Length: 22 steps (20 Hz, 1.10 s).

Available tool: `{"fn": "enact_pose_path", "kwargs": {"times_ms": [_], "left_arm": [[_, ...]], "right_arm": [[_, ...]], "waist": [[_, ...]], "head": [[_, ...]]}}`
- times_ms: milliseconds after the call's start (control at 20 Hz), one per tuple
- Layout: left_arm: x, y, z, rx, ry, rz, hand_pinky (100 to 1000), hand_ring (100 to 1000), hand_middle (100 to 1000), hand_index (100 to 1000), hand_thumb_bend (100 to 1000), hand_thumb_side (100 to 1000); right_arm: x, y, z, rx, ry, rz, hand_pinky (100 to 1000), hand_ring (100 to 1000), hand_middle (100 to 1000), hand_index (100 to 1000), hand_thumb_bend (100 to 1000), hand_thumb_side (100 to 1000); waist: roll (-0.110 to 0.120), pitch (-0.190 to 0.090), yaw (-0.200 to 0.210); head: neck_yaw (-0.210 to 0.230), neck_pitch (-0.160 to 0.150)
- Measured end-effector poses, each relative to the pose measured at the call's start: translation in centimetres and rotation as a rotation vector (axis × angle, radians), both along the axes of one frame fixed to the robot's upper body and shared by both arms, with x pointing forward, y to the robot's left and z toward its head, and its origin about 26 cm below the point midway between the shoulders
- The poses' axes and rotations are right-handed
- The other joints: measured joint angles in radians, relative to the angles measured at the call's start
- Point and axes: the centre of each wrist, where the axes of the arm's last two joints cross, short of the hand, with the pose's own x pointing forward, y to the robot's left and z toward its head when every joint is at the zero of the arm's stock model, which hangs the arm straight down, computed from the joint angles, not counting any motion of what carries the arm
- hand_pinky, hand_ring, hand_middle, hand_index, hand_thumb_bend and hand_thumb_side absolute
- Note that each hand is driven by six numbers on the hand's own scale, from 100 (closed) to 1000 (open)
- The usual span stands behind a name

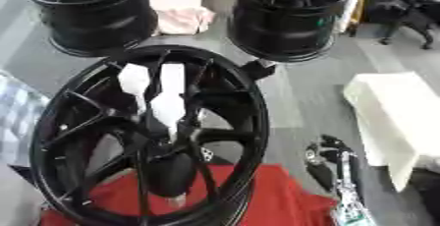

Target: Pull the pin out of the wheel hub.

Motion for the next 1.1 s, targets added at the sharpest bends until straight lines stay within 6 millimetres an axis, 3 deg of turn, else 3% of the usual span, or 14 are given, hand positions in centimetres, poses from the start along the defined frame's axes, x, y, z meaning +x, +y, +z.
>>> {"fn": "enact_pose_path", "kwargs": {"times_ms": [400, 800, 1000, 1100], "left_arm": [[0.0, 0.7, 0.8, 0.017, -0.028, 0.001, 590, 557, 595, 772, 438, 553], [0.7, 4.4, 6.2, 0.157, -0.199, -0.006, 591, 558, 597, 778, 447, 550], [0.9, 4.7, 7.1, 0.152, -0.237, -0.011, 591, 558, 597, 778, 449, 549], [0.9, 4.6, 7.2, 0.150, -0.237, -0.015, 592, 559, 598, 778, 449, 549]], "right_arm": [[0.0, 0.0, 0.0, 0.000, -0.001, 0.000, 720, 657, 681, 792, 100, 290], [-0.1, 0.0, 0.0, 0.000, -0.001, -0.003, 720, 657, 681, 793, 100, 293], [-0.2, -0.3, 0.2, 0.020, -0.019, -0.019, 727, 666, 692, 803, 100, 305], [0.5, -1.4, 2.0, -0.010, -0.069, -0.017, 733, 670, 697, 807, 100, 299]], "waist": [[0.001, 0.000, -0.002], [0.007, -0.002, 0.002], [0.008, -0.005, 0.008], [0.006, -0.007, 0.009]], "head": [[-0.001, 0.000], [-0.011, 0.000], [-0.013, -0.001], [-0.009, -0.006]]}}
